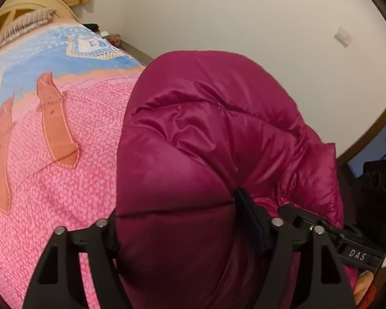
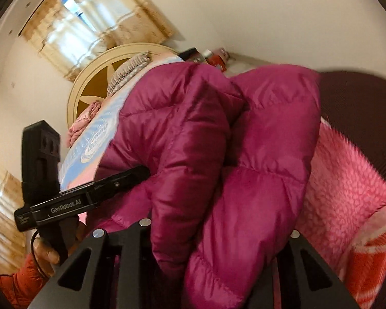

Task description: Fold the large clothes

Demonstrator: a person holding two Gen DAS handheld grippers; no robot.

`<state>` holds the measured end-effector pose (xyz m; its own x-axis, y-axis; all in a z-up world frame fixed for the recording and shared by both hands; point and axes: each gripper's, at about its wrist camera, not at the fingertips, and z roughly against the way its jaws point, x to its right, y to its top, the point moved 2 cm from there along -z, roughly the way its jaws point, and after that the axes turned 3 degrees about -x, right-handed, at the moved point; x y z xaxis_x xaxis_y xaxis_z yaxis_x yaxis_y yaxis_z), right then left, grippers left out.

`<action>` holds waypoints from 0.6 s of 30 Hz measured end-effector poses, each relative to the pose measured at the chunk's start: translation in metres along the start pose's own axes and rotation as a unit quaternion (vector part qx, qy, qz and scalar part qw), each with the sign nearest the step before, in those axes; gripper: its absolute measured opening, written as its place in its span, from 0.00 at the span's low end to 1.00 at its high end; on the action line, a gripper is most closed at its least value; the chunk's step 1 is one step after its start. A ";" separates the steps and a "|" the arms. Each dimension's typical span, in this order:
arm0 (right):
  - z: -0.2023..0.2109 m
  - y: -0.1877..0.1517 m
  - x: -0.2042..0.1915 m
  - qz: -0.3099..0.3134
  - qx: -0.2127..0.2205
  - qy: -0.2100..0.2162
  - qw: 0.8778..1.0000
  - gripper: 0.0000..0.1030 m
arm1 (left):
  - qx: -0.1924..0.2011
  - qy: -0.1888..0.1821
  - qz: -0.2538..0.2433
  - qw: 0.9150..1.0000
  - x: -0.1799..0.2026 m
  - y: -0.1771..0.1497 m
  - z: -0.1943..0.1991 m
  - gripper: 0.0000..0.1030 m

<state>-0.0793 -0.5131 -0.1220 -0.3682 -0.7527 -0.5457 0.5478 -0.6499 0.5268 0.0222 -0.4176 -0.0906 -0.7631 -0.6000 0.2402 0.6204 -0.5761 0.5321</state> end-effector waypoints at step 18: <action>0.075 -0.020 0.022 -0.051 0.072 -0.039 0.995 0.37 | 0.039 0.125 -0.041 0.991 0.034 -0.013 -0.007 0.98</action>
<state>-0.1552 -0.5244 -0.0955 -0.4775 -0.6839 -0.5516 0.3923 -0.7277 0.5626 -0.0101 -0.4343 -0.0949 -0.7355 -0.6775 -0.0095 0.5353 -0.5896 0.6048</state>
